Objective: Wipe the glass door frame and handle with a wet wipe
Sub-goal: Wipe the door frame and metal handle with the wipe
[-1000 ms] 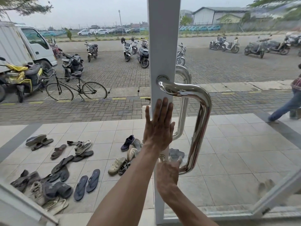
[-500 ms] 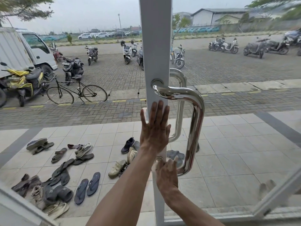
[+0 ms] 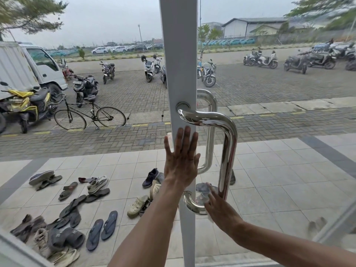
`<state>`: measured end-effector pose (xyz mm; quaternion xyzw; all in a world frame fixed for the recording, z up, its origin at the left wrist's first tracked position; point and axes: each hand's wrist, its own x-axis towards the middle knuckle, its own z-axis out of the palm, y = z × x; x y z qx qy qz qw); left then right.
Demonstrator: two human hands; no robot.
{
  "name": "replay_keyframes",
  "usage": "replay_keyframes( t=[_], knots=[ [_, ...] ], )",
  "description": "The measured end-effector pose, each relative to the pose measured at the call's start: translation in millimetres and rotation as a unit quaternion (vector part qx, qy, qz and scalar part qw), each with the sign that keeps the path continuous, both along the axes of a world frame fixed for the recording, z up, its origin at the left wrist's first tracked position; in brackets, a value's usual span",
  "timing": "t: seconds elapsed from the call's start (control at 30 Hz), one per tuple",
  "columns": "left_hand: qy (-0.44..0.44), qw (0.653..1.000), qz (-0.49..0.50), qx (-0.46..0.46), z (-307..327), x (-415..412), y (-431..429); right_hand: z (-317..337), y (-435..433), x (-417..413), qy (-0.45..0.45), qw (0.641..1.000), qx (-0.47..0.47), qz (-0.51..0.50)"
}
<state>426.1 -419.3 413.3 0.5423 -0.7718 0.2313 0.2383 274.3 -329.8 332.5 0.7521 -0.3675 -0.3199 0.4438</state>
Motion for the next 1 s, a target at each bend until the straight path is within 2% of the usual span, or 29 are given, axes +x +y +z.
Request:
replay_keyframes(
  t=[0.1,0.2,0.23,0.27,0.3,0.37,0.43,0.53,0.57,0.6,0.7,0.87,0.93,1.0],
  knots=[
    [0.009,1.0,-0.001,-0.003,0,-1,0,1,-4,-11,0.021,1.0,-0.02,0.007],
    [0.008,1.0,-0.004,-0.005,-1,1,-1,21,3,-23,0.02,0.997,-0.026,0.063],
    [0.007,1.0,-0.003,-0.008,0,1,-2,26,6,-29,-0.008,0.994,-0.027,0.11],
    [0.007,1.0,-0.002,-0.01,-1,1,-2,29,8,-35,-0.091,0.982,-0.029,0.162],
    [0.009,1.0,-0.002,-0.013,-1,1,-2,29,14,-41,-0.219,0.953,-0.032,0.208],
    [0.012,1.0,-0.001,-0.02,-3,0,-3,23,29,-47,-0.471,0.849,-0.071,0.23],
    [0.012,1.0,0.001,-0.025,-3,-1,-3,12,45,-42,-0.651,0.734,-0.147,0.13],
    [0.01,1.0,0.001,-0.02,-2,-2,-3,-18,50,-19,-0.805,0.532,-0.248,-0.09],
    [0.009,1.0,0.001,-0.015,-2,-2,-3,-29,47,-10,-0.826,0.486,-0.251,-0.14],
    [0.009,1.0,0.002,-0.007,-2,-1,-3,-37,43,-1,-0.838,0.465,-0.233,-0.166],
    [0.007,1.0,0.002,0.009,-2,-1,-1,-57,32,21,-0.845,0.473,-0.169,-0.184],
    [0.01,1.0,0.003,0.006,-1,-2,-1,-54,27,27,-0.884,0.418,-0.104,-0.183],
    [0.009,1.0,0.002,0.0,-2,-2,0,-50,25,27,-0.918,0.346,-0.078,-0.176],
    [0.012,1.0,-0.004,-0.005,-2,-2,0,-48,20,28,-0.953,0.23,-0.02,-0.196]
  ],
)
